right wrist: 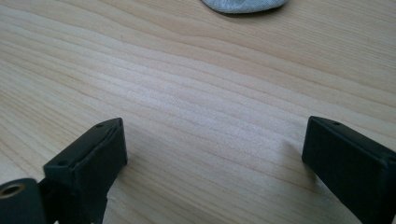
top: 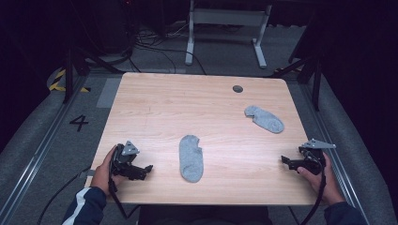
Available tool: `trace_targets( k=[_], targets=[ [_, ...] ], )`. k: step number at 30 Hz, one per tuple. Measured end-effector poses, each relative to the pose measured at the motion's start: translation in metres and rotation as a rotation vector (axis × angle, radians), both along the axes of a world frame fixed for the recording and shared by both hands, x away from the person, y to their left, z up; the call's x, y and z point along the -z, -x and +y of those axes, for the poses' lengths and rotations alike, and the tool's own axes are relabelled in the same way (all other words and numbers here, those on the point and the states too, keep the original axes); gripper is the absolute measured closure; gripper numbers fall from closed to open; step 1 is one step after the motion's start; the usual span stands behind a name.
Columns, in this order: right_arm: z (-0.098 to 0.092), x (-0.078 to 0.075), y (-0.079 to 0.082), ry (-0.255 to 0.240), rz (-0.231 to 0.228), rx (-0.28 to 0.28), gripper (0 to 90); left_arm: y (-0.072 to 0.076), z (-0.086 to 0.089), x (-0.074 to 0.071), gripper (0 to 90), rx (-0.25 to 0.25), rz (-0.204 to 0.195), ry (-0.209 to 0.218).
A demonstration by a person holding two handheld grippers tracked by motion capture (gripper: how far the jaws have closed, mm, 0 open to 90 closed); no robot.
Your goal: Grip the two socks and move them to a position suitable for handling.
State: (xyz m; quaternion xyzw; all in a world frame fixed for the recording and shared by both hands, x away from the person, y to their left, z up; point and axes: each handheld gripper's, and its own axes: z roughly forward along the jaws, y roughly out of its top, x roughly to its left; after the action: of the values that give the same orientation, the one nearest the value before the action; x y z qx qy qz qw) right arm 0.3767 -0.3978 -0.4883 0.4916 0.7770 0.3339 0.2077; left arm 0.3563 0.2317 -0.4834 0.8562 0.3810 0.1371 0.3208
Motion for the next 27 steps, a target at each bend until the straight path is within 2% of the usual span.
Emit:
trace_targets(
  k=[7, 11, 12, 15, 20, 24, 25, 27],
  targets=[
    [0.001, 0.0, -0.001, 0.001, 0.006, 0.018, 4.2, 0.001, -0.016, 0.0, 0.1, -0.011, -0.002, 0.002],
    [0.001, 0.0, -0.002, 0.0, 0.009, 0.022, 3.6, 0.004, -0.015, 0.0, 0.2, -0.007, 0.003, 0.003],
    [0.001, 0.0, -0.002, -0.001, 0.01, 0.022, 3.4, 0.003, -0.015, 0.0, 0.2, 0.0, -0.007, -0.006],
    [0.001, 0.0, -0.002, 0.0, 0.01, 0.021, 3.4, 0.006, -0.015, 0.0, 0.3, -0.025, -0.002, -0.002],
    [0.001, 0.0, -0.002, -0.001, 0.01, 0.02, 3.4, 0.008, -0.015, -0.001, 0.5, -0.02, 0.0, -0.006],
    [0.0, 0.0, -0.003, 0.0, 0.009, 0.012, 3.4, 0.01, -0.017, -0.004, 5.4, -0.012, 0.021, -0.013],
    [-0.001, 0.0, -0.003, 0.001, 0.009, -0.004, 3.6, 0.01, -0.018, -0.007, 7.6, -0.008, 0.029, -0.034],
    [-0.003, 0.0, -0.004, 0.0, 0.009, -0.014, 4.7, 0.011, -0.019, -0.009, 12.3, 0.002, 0.031, -0.039]
  ],
)
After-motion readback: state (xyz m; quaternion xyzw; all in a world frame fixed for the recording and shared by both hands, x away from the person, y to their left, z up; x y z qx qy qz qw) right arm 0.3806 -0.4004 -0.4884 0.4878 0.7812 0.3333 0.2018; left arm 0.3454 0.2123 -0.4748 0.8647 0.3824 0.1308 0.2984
